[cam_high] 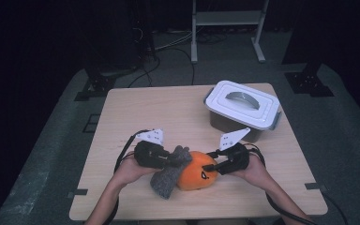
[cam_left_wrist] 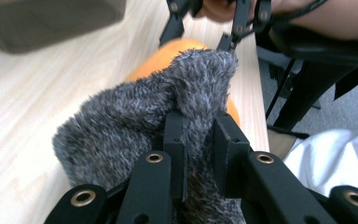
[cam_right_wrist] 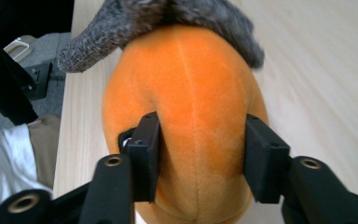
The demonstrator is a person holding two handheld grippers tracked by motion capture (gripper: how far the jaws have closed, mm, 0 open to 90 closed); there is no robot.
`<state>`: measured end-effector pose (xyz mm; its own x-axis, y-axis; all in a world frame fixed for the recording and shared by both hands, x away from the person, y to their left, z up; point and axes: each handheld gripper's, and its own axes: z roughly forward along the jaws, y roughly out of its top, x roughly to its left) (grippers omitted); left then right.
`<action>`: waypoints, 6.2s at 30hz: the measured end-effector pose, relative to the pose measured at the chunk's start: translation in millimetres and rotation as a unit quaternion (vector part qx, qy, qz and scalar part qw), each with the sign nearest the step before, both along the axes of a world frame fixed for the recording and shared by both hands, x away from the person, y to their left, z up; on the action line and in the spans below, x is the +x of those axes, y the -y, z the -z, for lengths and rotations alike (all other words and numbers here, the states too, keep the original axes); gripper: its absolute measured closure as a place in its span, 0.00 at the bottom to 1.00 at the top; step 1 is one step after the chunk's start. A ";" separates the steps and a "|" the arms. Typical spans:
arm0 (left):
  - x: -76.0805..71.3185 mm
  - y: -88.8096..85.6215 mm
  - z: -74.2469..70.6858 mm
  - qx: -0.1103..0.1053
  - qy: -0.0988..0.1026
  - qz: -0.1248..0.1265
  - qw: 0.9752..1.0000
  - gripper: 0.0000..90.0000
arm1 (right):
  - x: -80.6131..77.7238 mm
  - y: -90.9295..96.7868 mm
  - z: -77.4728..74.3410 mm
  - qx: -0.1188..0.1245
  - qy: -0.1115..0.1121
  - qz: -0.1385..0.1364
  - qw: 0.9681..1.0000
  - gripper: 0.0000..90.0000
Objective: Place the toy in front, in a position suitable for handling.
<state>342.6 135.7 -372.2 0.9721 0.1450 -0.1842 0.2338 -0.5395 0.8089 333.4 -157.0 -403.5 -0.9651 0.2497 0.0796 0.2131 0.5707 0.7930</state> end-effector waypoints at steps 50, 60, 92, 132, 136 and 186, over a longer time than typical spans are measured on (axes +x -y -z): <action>-11.1 5.1 -3.4 0.028 0.021 0.003 0.999 0.86 | -10.6 -12.2 3.0 -0.006 0.005 -0.013 1.000 0.33; -9.5 9.4 -14.0 0.024 0.022 0.006 0.999 0.86 | -13.1 -18.8 3.2 -0.017 0.028 -0.006 0.999 0.55; -2.8 12.1 -16.4 0.031 0.014 0.001 0.999 0.86 | -22.6 -22.9 -2.0 -0.042 0.075 -0.031 0.996 0.58; 3.6 -2.0 -7.6 0.032 -0.012 -0.011 0.999 0.86 | -6.2 -16.1 -2.3 0.004 0.021 -0.019 1.000 0.60; 8.2 -2.8 -19.6 0.027 0.003 -0.020 0.999 0.86 | -4.8 -20.7 -11.5 0.013 0.058 -0.013 0.998 0.61; 2.1 -11.8 11.5 0.023 -0.027 -0.016 0.999 0.85 | -16.8 -7.8 10.2 -0.009 0.039 0.000 0.999 0.53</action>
